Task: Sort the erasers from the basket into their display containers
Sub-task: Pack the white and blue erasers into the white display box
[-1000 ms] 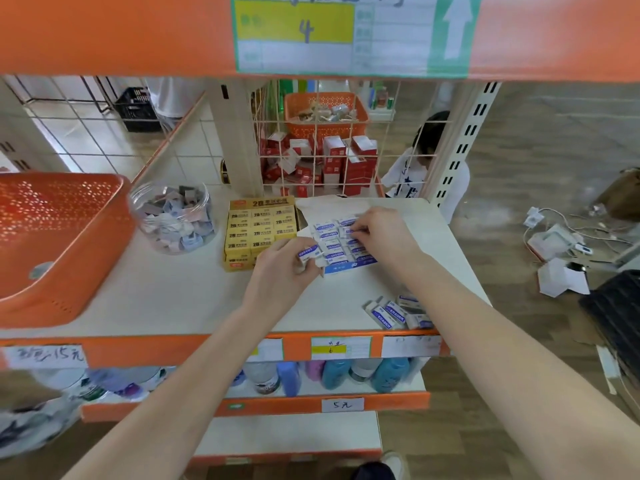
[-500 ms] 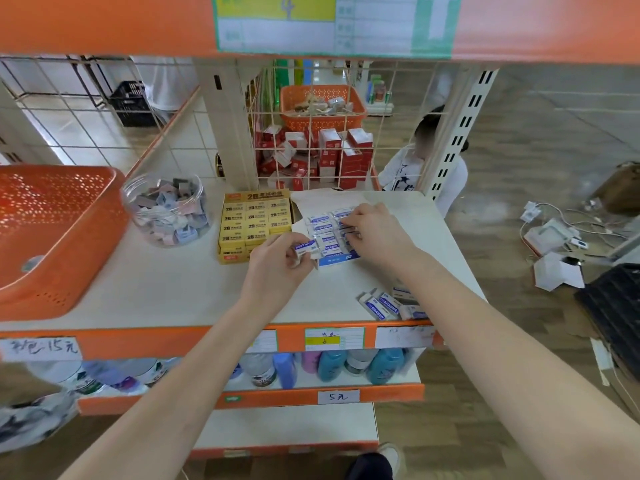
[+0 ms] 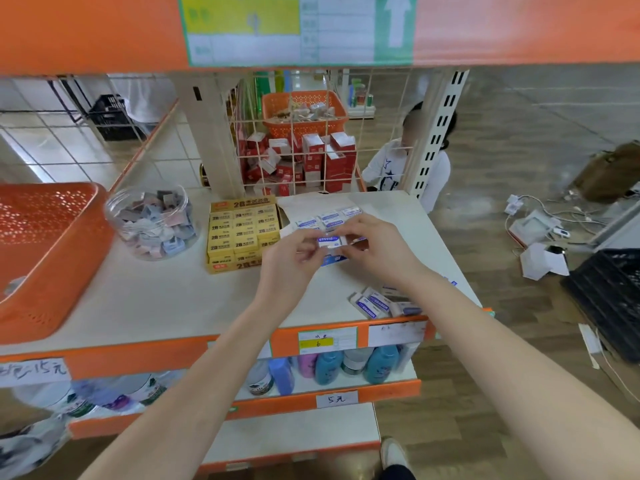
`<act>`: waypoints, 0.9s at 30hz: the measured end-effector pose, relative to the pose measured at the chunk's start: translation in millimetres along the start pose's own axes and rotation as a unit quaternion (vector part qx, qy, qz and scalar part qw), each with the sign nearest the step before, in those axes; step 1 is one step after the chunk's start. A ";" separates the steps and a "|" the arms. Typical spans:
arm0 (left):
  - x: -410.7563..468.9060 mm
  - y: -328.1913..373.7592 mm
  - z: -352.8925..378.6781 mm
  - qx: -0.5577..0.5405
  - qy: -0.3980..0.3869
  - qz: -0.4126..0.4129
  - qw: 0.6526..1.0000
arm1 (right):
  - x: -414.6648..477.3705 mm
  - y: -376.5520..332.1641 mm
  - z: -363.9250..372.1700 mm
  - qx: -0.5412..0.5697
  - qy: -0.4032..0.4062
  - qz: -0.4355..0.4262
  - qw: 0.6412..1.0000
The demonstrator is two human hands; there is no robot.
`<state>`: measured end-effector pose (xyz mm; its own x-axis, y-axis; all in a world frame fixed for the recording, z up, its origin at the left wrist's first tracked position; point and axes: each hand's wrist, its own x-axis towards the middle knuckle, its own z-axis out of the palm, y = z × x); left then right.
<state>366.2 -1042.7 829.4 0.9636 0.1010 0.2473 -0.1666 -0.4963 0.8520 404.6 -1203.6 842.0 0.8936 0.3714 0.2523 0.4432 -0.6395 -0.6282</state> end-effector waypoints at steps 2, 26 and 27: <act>6.2 -5.7 -1.4 0.004 0.008 0.013 1.000 | 1.3 4.4 -1.3 -0.027 0.012 -0.007 1.000; 17.2 -32.5 18.1 0.290 -0.021 0.111 0.950 | 52.4 36.6 -22.2 -0.181 -0.075 0.043 0.980; 17.4 -33.3 18.5 0.283 -0.023 0.110 0.952 | 50.0 36.1 -23.6 -0.164 -0.063 0.054 0.983</act>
<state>392.4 -1040.3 796.9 0.9286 -0.0910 0.3597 -0.2392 -0.8879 0.3930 467.0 -1224.0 849.3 0.9301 0.3559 0.0906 0.3632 -0.8547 -0.3709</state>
